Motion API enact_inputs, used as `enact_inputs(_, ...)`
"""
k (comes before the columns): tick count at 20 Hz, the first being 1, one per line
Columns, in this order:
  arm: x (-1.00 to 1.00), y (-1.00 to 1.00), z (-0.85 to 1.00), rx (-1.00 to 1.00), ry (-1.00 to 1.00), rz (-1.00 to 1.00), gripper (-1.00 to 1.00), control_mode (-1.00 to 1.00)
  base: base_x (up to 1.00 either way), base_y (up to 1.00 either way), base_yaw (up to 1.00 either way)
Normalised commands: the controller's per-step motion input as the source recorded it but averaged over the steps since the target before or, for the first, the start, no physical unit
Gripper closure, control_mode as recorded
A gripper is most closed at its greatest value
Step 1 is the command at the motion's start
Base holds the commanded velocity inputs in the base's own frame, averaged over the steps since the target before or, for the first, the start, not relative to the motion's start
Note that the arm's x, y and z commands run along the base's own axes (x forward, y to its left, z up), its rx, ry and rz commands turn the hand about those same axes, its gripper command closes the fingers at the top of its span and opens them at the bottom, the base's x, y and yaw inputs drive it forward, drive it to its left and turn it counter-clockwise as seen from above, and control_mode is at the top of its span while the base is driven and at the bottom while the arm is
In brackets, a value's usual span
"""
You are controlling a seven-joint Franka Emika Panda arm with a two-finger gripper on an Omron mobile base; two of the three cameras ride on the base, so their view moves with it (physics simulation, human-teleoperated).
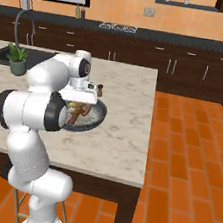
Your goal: Place one bun and one sausage from the bowl on each plate.
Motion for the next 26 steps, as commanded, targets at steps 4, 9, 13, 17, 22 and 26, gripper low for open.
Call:
enact_inputs(4,-0.85,-0.23,0.50,0.10,-0.32,0.02,1.00,-1.00,0.00,0.00,0.00)
enact_inputs(9,-0.83,-0.10,0.86,0.04,-0.13,0.00,1.00,-1.00,0.00,0.00,0.00)
enact_inputs(13,-0.89,-0.03,0.77,0.00,0.00,0.00,1.00,-1.00,0.00,0.00,0.00)
enact_inputs(17,-0.58,0.00,0.09,0.00,-0.01,0.00,1.00,-1.00,0.00,0.00,0.00)
enact_inputs(22,-0.13,0.00,0.00,0.00,-0.03,0.00,1.00,1.00,-0.08,0.00,0.00)
enact_inputs(26,0.00,0.00,0.00,0.00,0.00,0.00,1.00,1.00,-0.65,0.45,0.00)
